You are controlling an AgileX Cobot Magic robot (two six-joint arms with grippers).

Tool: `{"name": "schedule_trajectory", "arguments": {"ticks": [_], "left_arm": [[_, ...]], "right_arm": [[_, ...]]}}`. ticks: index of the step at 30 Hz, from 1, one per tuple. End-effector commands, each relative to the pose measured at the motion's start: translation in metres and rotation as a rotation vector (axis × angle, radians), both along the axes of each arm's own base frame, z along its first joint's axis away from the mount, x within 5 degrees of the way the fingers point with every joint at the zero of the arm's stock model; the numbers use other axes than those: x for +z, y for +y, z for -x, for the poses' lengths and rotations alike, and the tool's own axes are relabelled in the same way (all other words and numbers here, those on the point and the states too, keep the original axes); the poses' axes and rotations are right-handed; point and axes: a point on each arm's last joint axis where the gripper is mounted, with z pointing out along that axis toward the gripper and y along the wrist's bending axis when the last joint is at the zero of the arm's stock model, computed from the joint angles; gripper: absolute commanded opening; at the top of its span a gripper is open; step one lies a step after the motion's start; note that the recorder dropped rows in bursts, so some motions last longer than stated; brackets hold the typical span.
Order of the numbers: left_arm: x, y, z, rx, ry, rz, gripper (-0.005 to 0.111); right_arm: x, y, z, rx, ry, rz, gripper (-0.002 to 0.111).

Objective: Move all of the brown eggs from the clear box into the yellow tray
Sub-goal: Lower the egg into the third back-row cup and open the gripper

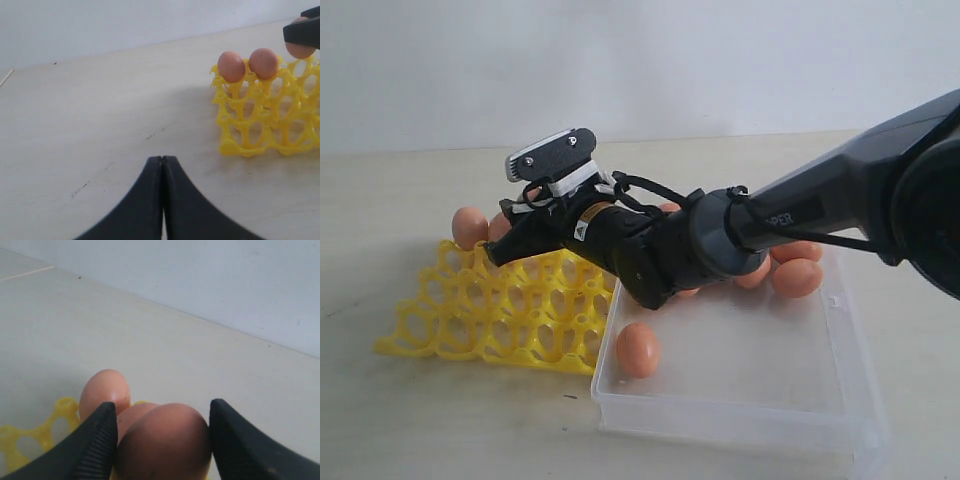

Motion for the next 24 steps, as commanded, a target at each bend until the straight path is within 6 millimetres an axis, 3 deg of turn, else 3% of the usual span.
{"name": "schedule_trajectory", "arguments": {"ticks": [1,13,24], "left_arm": [[0.0022,-0.0003,0.0002,-0.004,-0.016,0.006,0.0],[0.0022,-0.0003,0.0002,-0.004,-0.016,0.006,0.0],[0.0022,-0.0003,0.0002,-0.004,-0.016,0.006,0.0]], "right_arm": [[-0.0005,-0.0004,-0.0033,0.001,-0.023,-0.01,0.0],[-0.0001,-0.0004,-0.0034,0.001,-0.025,-0.012,0.001],[-0.0001,-0.0004,-0.0034,0.001,-0.025,-0.012,0.046]]}}
